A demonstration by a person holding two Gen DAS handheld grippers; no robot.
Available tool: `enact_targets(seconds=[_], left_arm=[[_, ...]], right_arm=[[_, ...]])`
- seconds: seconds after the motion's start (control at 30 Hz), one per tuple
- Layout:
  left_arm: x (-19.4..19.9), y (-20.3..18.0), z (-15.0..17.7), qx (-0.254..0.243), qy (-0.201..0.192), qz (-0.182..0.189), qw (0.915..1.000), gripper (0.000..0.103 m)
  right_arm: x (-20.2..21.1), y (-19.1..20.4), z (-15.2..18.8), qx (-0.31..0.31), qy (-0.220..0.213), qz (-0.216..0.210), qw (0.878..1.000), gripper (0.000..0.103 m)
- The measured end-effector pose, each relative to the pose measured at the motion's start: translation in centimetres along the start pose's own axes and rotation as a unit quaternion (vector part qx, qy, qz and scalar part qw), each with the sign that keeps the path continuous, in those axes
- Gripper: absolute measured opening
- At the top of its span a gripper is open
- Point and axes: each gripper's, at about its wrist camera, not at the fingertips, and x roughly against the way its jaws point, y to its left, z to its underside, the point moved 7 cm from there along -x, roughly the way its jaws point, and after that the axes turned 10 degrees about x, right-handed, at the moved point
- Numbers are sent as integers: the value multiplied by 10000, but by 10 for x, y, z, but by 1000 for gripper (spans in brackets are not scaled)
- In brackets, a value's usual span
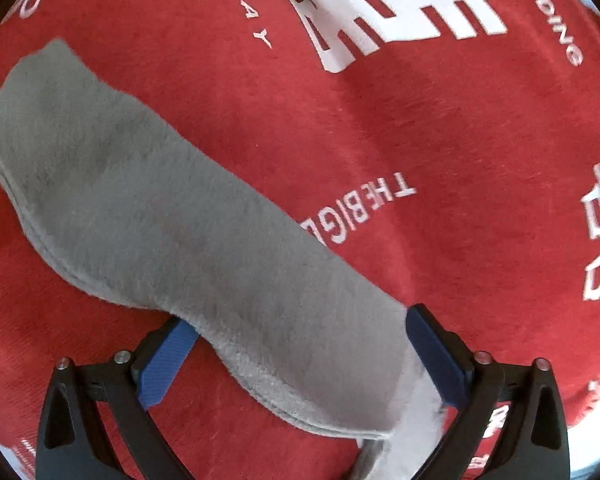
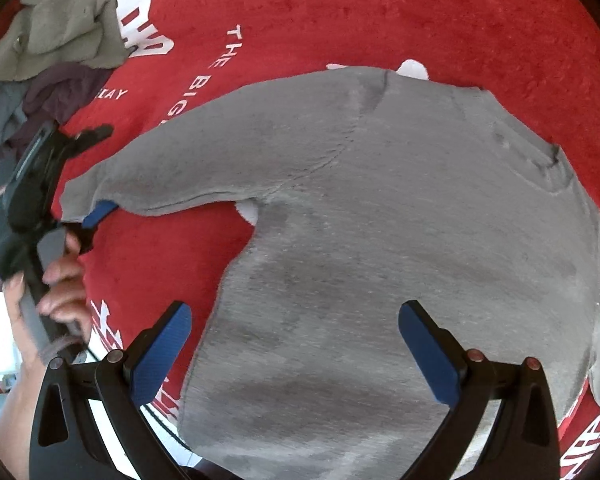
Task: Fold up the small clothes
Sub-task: 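Grasp the sweatshirt side edge with the left tool and fold it inward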
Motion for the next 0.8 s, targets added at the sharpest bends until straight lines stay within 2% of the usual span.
enact_targets(seconds=[0.03,0.1,0.13,0.2,0.27,0.37,0.5,0.6,0.67,0.73,0.77,0.8], left_arm=[[0,-1,0,-170,-38,-200,9996,78],[-6,-4,0,-589,-10,-583,9966,28],[-8,-3,1,-676,3,-647,9956,23],[-6,-6,2,-855,-84,-787,9932,20],[5,-20,7,-1255,-271,-878,9878,17],[25,-54,24,-2030,-512,-875,9739,17],[37,-128,66,-3138,-664,-529,9457,16],[34,-185,120,-3809,-546,-35,9230,16],[21,-216,163,-4244,-394,148,9045,16],[1,-238,216,-4703,-157,244,8820,16],[-13,-243,243,-4922,-11,206,8703,16],[-25,-245,263,-5067,111,155,8619,16]], right_arm=[[1,0,0,-31,-8,-18,10000,103],[3,0,2,-99,-29,-45,9999,103],[4,-2,3,-139,-36,-43,9999,103],[8,-6,6,-232,-63,-26,9997,102],[15,-14,9,-371,-112,-15,9992,102],[26,-28,17,-566,-255,10,9981,102],[35,-56,33,-1001,-345,4,9944,102],[48,-84,46,-1322,-455,1,9902,102],[57,-105,53,-1461,-530,45,9878,102],[66,-131,63,-1621,-596,110,9849,102],[72,-149,72,-1746,-637,172,9824,102],[75,-162,78,-1850,-662,215,9803,102]])
